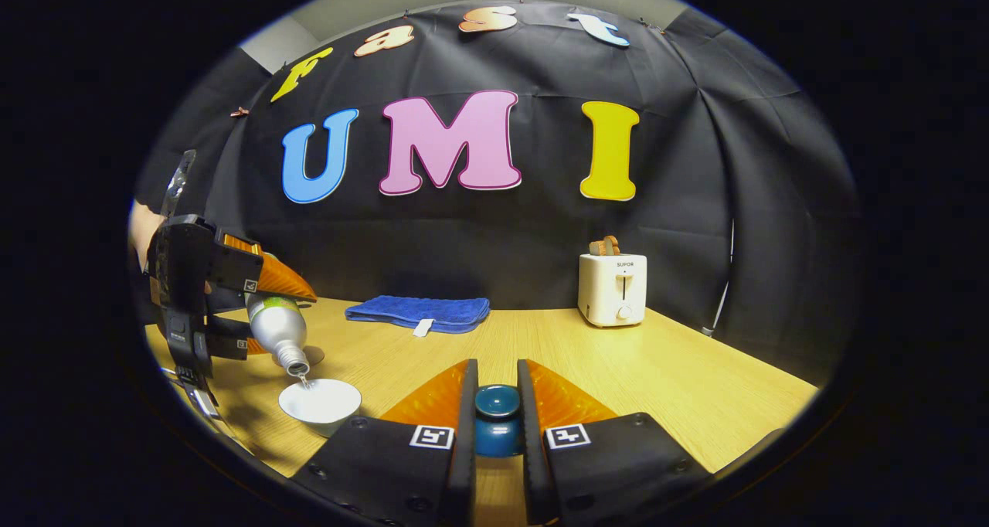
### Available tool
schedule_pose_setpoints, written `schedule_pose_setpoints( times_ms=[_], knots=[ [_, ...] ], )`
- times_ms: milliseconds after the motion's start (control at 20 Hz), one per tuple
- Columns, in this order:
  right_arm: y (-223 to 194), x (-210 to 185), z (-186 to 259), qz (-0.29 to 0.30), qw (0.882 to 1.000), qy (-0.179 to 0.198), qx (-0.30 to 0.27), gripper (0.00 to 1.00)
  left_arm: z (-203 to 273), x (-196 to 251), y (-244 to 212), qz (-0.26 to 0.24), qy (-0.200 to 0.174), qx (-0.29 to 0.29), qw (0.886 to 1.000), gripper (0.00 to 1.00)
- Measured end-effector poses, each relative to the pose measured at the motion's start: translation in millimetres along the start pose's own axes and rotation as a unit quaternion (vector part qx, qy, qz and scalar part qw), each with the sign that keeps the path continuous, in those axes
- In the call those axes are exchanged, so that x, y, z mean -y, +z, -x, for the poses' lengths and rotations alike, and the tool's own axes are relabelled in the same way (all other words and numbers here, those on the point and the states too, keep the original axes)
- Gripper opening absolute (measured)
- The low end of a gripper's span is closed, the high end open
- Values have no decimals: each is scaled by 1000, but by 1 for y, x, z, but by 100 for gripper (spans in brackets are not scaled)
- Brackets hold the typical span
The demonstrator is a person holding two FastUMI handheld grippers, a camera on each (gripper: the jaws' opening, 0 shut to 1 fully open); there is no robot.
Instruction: Open the teacup lid with one hand, grasp the water bottle and pour water into the teacup with the other hand; after pouring, place the water bottle on the coaster and then close the teacup lid.
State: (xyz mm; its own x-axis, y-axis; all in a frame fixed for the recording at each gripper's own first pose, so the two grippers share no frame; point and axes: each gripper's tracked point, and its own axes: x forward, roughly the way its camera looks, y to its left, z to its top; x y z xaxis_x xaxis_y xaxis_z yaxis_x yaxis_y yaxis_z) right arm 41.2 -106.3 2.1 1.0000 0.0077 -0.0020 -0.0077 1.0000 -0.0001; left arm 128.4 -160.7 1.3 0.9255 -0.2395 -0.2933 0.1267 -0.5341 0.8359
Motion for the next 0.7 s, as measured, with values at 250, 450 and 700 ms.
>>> schedule_pose_setpoints(
  times_ms=[250,450,700],
  knots=[
    [0,0,0,0,1000,0,0,29,4,-6,-4,-26,0,-8,1000,80],
    [0,0,0,0,1000,0,0,29,5,-12,-6,-50,0,-11,999,81],
    [0,0,0,0,1000,0,0,29,8,-18,-9,-69,0,-16,997,81]
  ],
)
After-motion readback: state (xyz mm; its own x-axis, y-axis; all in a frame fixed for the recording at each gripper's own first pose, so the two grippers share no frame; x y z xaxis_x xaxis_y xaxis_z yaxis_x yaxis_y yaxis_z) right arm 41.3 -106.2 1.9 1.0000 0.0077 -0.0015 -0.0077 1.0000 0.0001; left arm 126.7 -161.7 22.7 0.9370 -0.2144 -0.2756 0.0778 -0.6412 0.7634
